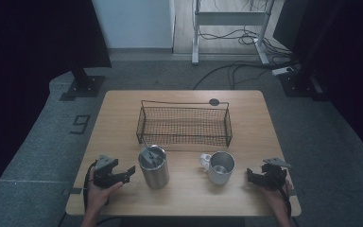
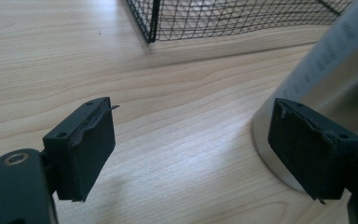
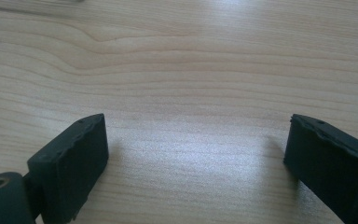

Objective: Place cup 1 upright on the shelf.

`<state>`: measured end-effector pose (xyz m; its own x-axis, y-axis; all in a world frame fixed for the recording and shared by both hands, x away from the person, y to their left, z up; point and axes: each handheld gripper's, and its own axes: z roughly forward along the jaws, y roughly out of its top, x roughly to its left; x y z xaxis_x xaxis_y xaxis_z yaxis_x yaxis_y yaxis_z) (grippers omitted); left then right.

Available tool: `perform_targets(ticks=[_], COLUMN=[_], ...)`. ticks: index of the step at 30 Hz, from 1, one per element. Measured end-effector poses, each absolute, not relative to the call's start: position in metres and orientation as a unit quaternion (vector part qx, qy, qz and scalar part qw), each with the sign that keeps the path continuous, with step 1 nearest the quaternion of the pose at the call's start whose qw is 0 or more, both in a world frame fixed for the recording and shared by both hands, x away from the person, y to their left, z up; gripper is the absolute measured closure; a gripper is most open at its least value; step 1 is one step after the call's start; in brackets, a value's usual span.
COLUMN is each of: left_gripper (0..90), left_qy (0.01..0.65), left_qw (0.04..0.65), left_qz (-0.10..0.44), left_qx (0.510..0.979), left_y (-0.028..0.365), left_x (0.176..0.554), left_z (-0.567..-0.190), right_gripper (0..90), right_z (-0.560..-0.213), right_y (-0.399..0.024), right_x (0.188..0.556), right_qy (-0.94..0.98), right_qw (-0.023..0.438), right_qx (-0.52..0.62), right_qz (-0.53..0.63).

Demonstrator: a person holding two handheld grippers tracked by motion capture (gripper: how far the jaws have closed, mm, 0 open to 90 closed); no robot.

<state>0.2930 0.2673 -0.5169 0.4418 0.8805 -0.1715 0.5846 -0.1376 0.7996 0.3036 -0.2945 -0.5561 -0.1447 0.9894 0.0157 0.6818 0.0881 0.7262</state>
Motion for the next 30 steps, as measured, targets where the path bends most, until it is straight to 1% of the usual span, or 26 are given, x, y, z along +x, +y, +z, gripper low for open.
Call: perform_targets(ticks=[9,13,23,24,30], left_gripper=[14.3,12.0,9.7,9.1,5.8], left_qy=[0.478,0.465,0.448,0.444,0.423], left_qw=[0.461,0.486,0.498,0.5,0.499], left_qz=[0.176,0.165,0.157,0.15,0.143], left_qx=[0.726,0.721,0.726,0.728,0.743], left_y=[0.267,0.268,0.261,0.26,0.253], left_x=[0.283,0.277,0.273,0.273,0.272], left_z=[-0.497,-0.485,-0.478,-0.479,-0.478], right_gripper=[5.9,6.0,6.0,6.0,6.1], right_z=[-0.556,-0.556,-0.556,-0.556,-0.556], right_y=[-0.295,-0.295,-0.295,-0.295,-0.295], right_x=[0.304,0.305,0.305,0.305,0.305], right_qy=[0.694,0.695,0.694,0.694,0.694], right_qw=[0.252,0.252,0.252,0.252,0.253], right_qx=[0.602,0.601,0.601,0.601,0.601], right_qz=[0.304,0.304,0.304,0.304,0.304])
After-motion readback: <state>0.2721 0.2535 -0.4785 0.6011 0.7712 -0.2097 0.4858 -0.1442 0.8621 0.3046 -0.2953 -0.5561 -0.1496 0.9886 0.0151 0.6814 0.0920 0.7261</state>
